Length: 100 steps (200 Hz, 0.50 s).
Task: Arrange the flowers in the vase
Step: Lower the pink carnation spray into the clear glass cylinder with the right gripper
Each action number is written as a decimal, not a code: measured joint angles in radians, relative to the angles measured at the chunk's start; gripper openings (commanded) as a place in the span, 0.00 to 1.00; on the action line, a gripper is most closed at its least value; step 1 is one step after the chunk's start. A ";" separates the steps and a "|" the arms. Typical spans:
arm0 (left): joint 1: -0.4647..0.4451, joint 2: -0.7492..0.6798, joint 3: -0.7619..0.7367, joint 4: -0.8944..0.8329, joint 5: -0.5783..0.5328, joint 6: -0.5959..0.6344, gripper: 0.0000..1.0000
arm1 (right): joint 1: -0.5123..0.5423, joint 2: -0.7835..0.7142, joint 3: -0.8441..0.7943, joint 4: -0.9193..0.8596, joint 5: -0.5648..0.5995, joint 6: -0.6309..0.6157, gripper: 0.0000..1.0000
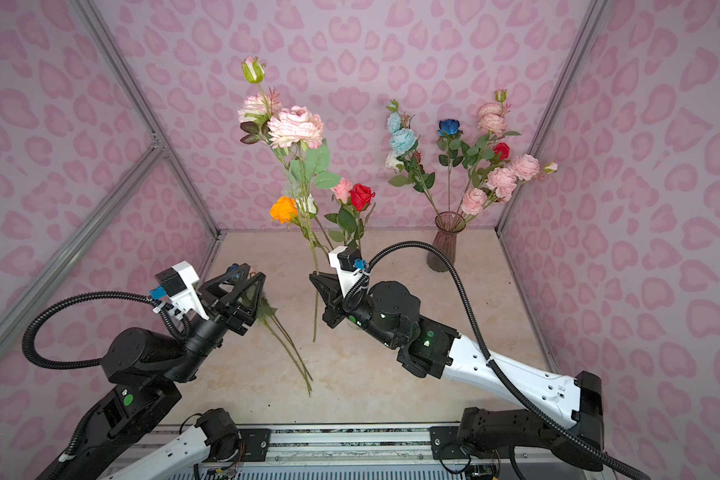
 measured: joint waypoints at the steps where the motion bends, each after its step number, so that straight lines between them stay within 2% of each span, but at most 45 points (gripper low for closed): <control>1: 0.000 -0.002 -0.002 -0.002 -0.003 0.000 0.58 | 0.000 -0.001 0.001 0.000 0.002 -0.002 0.02; 28: 0.001 -0.057 -0.063 -0.079 -0.177 -0.047 0.58 | -0.042 -0.026 0.039 -0.019 0.066 -0.082 0.02; 64: 0.001 -0.084 -0.138 -0.233 -0.424 -0.181 0.59 | -0.137 -0.029 0.093 -0.031 0.141 -0.180 0.01; 100: 0.002 -0.104 -0.192 -0.307 -0.523 -0.269 0.58 | -0.242 0.026 0.151 -0.027 0.135 -0.197 0.01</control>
